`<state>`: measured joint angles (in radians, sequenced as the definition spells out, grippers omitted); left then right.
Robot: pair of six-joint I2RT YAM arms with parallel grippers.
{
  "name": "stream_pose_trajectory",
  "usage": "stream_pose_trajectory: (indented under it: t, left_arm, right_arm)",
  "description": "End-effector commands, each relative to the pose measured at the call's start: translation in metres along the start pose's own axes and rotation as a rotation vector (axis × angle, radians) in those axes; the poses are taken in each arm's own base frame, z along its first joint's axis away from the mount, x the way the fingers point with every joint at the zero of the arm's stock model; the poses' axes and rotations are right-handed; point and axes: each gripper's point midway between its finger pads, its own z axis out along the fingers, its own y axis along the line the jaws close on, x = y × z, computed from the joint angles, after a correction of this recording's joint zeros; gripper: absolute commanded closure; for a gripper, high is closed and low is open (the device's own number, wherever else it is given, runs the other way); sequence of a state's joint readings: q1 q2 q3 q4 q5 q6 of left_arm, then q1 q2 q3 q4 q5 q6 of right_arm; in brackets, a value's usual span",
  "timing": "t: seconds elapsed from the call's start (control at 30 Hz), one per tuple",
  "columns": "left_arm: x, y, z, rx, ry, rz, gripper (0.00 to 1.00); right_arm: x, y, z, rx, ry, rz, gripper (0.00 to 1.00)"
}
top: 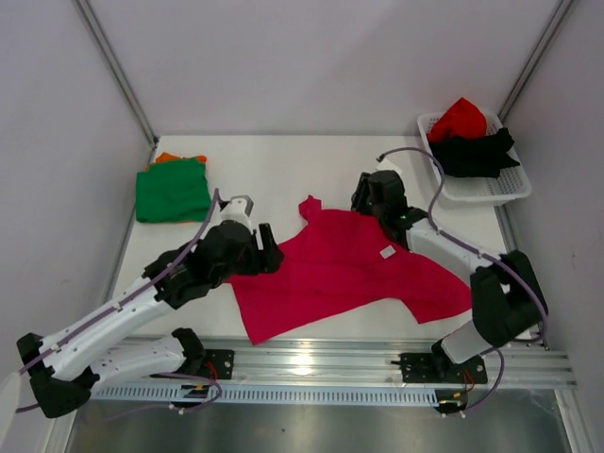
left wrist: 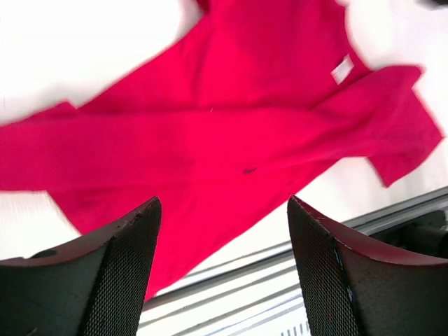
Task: Fold and stack the t-shirts
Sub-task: Flatten out the tshirt
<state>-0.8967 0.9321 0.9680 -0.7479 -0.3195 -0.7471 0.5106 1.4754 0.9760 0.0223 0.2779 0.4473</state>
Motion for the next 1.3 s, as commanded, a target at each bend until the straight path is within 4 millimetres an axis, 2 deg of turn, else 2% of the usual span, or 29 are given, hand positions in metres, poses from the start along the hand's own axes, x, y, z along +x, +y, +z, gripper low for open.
stream_pose_trajectory:
  t: [0.0,0.07,0.1,0.13,0.2,0.23,0.27,0.3,0.37,0.43,0.47,0.57,0.7,0.73,0.77,0.8,0.93,1.0,1.27]
  left_arm:
    - [-0.02,-0.01,-0.003,0.053,-0.071,0.042,0.24]
    - [-0.016,-0.006,-0.001,0.038,-0.06,0.046,0.24]
    - [-0.015,-0.004,-0.001,0.028,-0.055,0.044,0.25]
    - [-0.01,0.001,0.0,0.006,-0.041,0.039,0.25]
    - [-0.005,0.005,0.002,-0.007,-0.031,0.039,0.25]
    - [-0.006,0.006,0.0,-0.006,-0.036,0.034,0.25]
    - [-0.005,0.006,0.0,-0.004,-0.036,0.032,0.25]
    - [-0.004,0.008,0.001,-0.007,-0.036,0.03,0.25]
    - [-0.005,0.008,-0.001,-0.005,-0.042,0.025,0.25]
    - [-0.004,0.01,-0.001,-0.008,-0.045,0.023,0.25]
    - [-0.005,0.01,-0.002,-0.009,-0.048,0.022,0.25]
    - [-0.004,0.014,-0.003,-0.019,-0.054,0.024,0.25]
    - [-0.004,0.019,-0.005,-0.023,-0.066,0.023,0.25]
    - [-0.005,0.018,-0.005,-0.017,-0.07,0.021,0.25]
    - [-0.003,0.02,-0.004,-0.021,-0.067,0.022,0.25]
    - [-0.001,0.02,-0.003,-0.02,-0.064,0.024,0.25]
    - [0.004,0.017,0.004,-0.008,-0.044,0.022,0.25]
    - [0.006,0.017,0.005,-0.01,-0.034,0.021,0.25]
    - [0.005,0.022,0.003,-0.026,-0.045,0.015,0.26]
  right_arm:
    - [-0.01,0.063,0.019,-0.228,0.004,-0.064,0.59]
    - [0.01,0.08,0.035,-0.288,0.055,-0.106,0.59]
    - [0.004,0.096,0.037,-0.315,0.046,-0.113,0.59]
    - [0.025,0.101,0.055,-0.302,0.099,-0.145,0.59]
    - [0.023,0.12,0.062,-0.337,0.1,-0.159,0.59]
    - [0.038,0.119,0.073,-0.332,0.133,-0.173,0.59]
    - [0.045,0.126,0.076,-0.356,0.154,-0.181,0.59]
    - [0.041,0.136,0.079,-0.378,0.149,-0.182,0.59]
    - [0.059,0.138,0.091,-0.38,0.196,-0.192,0.6]
    - [0.062,0.148,0.096,-0.391,0.201,-0.197,0.6]
    - [0.069,0.147,0.101,-0.384,0.212,-0.201,0.6]
    - [0.072,0.152,0.105,-0.379,0.219,-0.216,0.6]
    - [0.067,0.145,0.11,-0.299,0.184,-0.253,0.6]
    - [0.071,0.131,0.112,-0.227,0.199,-0.271,0.59]
    - [0.066,0.13,0.113,-0.194,0.183,-0.277,0.59]
    - [0.07,0.122,0.113,-0.15,0.196,-0.29,0.59]
    - [0.055,0.1,0.114,0.014,0.134,-0.314,0.58]
    - [0.052,0.095,0.114,0.05,0.129,-0.316,0.58]
    - [0.068,0.092,0.12,0.053,0.173,-0.308,0.59]
